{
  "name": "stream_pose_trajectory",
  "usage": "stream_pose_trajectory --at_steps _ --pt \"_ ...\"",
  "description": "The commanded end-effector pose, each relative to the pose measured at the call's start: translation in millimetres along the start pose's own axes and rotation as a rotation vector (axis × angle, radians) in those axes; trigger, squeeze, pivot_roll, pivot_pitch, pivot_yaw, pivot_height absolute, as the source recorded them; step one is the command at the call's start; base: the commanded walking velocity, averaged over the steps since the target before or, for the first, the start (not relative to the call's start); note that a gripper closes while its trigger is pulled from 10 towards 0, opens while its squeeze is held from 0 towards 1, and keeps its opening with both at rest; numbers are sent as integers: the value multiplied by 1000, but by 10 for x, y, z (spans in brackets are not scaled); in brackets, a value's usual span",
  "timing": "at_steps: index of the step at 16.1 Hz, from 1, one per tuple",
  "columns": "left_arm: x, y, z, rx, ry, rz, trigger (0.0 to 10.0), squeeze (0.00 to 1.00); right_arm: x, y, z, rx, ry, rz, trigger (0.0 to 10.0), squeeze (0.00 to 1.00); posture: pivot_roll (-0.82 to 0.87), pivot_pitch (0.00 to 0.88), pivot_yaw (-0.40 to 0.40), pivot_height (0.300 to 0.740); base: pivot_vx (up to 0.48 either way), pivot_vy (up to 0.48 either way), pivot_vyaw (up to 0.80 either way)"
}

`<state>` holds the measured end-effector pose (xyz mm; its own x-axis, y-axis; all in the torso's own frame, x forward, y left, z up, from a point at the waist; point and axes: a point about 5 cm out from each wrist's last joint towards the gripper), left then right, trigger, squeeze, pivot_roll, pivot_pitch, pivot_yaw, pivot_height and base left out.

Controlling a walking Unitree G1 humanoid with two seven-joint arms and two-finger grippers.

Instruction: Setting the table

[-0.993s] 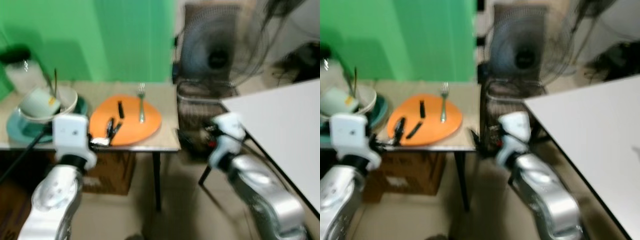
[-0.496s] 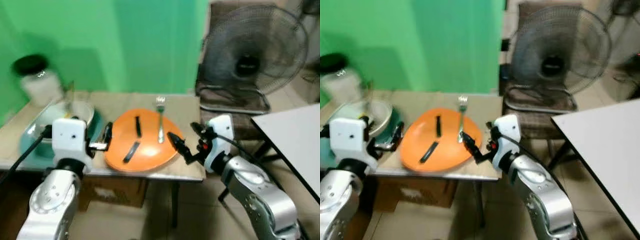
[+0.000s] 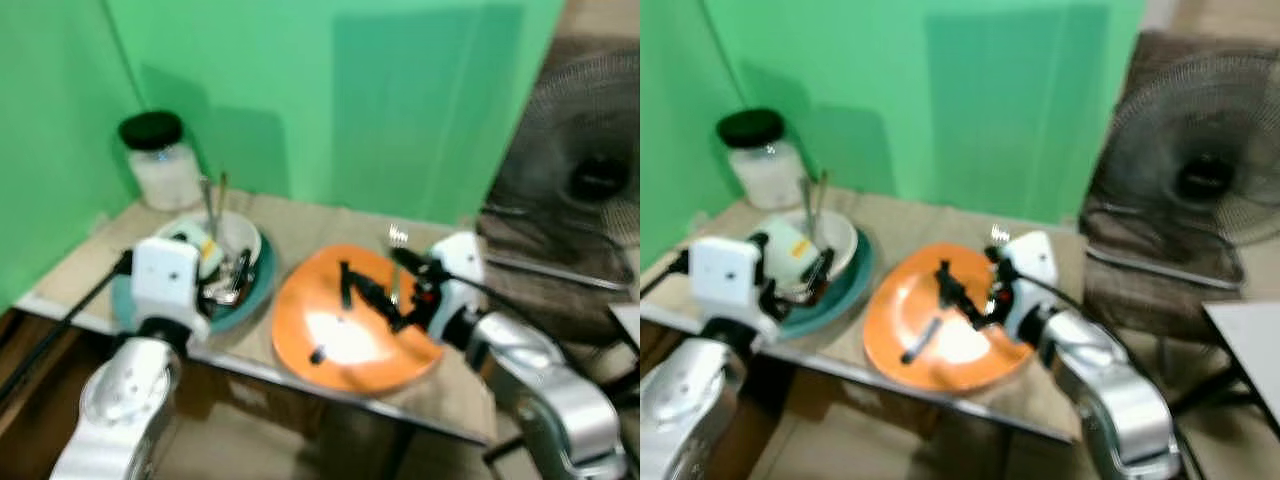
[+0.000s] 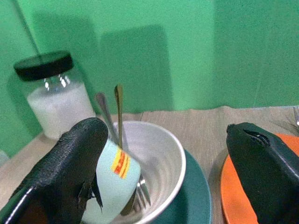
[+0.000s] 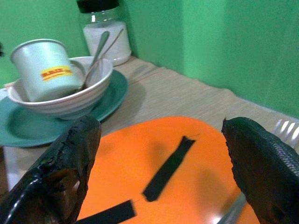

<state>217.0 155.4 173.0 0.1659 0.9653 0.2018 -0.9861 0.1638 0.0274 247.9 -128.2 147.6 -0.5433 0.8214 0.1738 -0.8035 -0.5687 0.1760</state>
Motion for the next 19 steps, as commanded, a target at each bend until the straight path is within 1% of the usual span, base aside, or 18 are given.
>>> stream_pose_trajectory --at_steps 1,2,3,5,6,8,9,10,11,12,13,14,15,16,17,19 --pt "-34 -20 7 -7 -9 -15 10000 0 -50 11 15 -7 -5 -29 10000 1000 -8 0 53 740 0 -480 0" --pt "-60 -26 7 -8 -8 -16 10000 0 -72 24 16 -7 -4 -35 10000 1000 -10 0 51 740 0 -480 0" --pt "-52 -41 -2 -7 -3 -14 10000 0 -69 -1 21 -6 -5 -41 10000 1000 -13 0 49 740 0 -480 0" --pt "-44 -49 -39 7 11 -30 10000 0 -52 -60 26 4 -15 -63 10000 1000 -19 0 46 740 0 0 0" --pt "-68 -42 -61 14 -4 -75 10000 0 -25 -150 22 25 -22 -85 10000 1000 -25 0 40 740 0 0 0" --pt "-106 -39 -78 20 -16 -109 10000 0 -25 -222 10 51 -13 -106 10000 1000 -28 0 33 740 0 0 0" --pt "-86 -39 -91 17 -27 -135 10000 0 -8 -351 -12 99 -18 -138 10000 1000 -28 0 22 740 0 0 0" --pt "-68 -34 -97 16 -34 -149 10000 0 7 -436 -19 127 -35 -165 10000 1000 -30 0 18 740 0 0 0" --pt "-24 -13 -114 24 -45 -161 10000 0 76 -544 -3 139 -65 -159 10000 1000 -30 0 13 740 0 0 0" --pt "9 8 -119 29 -45 -163 10000 0 135 -617 14 144 -96 -151 10000 1000 -29 0 10 740 0 0 0" --pt "20 16 -120 30 -42 -162 10000 0 153 -641 18 145 -111 -152 10000 1000 -30 0 10 740 0 0 0" --pt "26 48 -110 28 -37 -183 10000 0 176 -722 -11 172 -114 -181 10000 1000 -27 0 6 740 0 0 0" --pt "19 78 -104 24 -42 -216 10000 0 175 -793 -60 215 -92 -218 10000 1000 -24 0 3 740 0 0 0" --pt "17 122 -111 29 -47 -260 10000 0 156 -876 -117 281 -88 -275 10000 1000 -22 4 1 740 0 0 0" --pt "19 172 -119 40 -49 -303 10000 0 155 -944 -129 312 -110 -290 10000 1000 -17 13 -3 740 0 0 0" --pt "32 250 -129 58 -46 -348 10000 0 138 -1020 -95 310 -113 -317 10000 1000 -14 24 -8 740 0 0 0"
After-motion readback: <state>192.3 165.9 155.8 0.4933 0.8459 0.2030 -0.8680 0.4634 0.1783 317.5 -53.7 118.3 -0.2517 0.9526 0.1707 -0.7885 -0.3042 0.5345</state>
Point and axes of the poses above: a point about 5 cm out from each wrist's last joint towards the gripper, its own y axis pointing back from the gripper into the wrist, its own z axis along the axis of the wrist's last joint, x = y × z, and after that the axes turned 4 degrees about -y, right-handed
